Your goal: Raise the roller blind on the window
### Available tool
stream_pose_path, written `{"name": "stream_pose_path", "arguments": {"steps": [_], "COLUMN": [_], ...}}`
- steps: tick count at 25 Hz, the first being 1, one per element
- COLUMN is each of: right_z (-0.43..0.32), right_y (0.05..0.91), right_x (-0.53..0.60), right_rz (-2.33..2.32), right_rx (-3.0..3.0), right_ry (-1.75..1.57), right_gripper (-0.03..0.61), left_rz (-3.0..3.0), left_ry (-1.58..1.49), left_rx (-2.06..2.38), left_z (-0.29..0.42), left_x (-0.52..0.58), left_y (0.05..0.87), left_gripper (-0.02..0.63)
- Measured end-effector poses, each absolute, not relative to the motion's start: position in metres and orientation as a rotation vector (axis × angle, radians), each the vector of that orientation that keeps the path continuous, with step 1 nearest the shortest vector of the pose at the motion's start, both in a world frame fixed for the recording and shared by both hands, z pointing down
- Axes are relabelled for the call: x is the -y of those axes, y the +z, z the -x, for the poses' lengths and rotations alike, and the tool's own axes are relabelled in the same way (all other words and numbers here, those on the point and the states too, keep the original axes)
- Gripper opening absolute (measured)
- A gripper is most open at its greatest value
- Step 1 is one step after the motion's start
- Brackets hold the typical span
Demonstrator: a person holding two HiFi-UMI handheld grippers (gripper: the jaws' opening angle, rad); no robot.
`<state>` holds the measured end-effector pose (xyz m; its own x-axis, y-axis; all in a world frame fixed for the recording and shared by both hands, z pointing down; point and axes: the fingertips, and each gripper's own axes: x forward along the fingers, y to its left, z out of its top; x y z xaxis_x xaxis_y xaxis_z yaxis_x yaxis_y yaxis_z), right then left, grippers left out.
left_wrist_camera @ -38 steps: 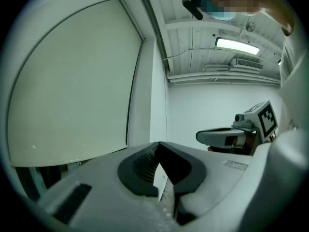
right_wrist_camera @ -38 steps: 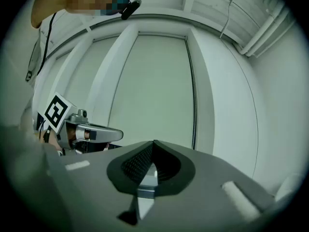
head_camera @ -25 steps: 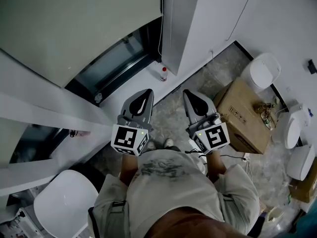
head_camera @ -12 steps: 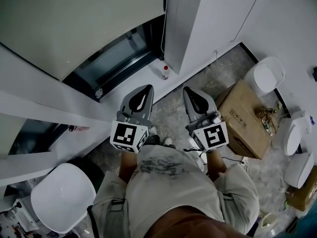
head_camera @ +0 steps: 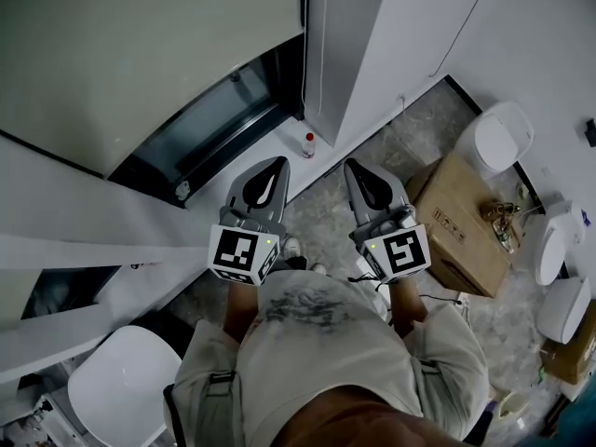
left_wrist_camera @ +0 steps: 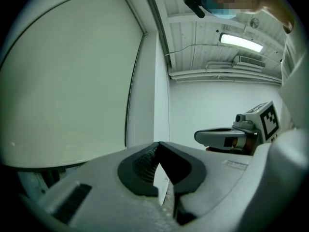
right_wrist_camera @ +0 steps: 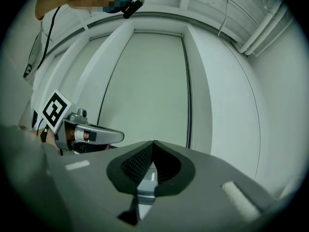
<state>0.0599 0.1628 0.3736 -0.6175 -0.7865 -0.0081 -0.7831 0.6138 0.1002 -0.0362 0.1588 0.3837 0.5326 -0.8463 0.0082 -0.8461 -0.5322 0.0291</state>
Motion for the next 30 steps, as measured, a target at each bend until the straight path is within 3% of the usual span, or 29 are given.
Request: {"name": "stream_pose_path", "arguments": {"steps": [14, 30], "right_z": [-0.01, -0.014], "right_y": [0.355, 0.358], "right_x": [-0.1, -0.049], "right_rz": [-1.422, -1.418], "right_rx": [2.79, 2.79], "right_ry": [-0.222, -0.193], "right_gripper": [0.011, 0.011], "left_rz": [-2.765, -2.735], "left_ry": [-0.012, -0.002], "left_rx": [1.42, 1.409], "left_z": [0.077, 0.073], "left_x": [-0.094, -0.044], "left_y": [0.377, 0.379], "left_gripper": [0.003, 0.004]}}
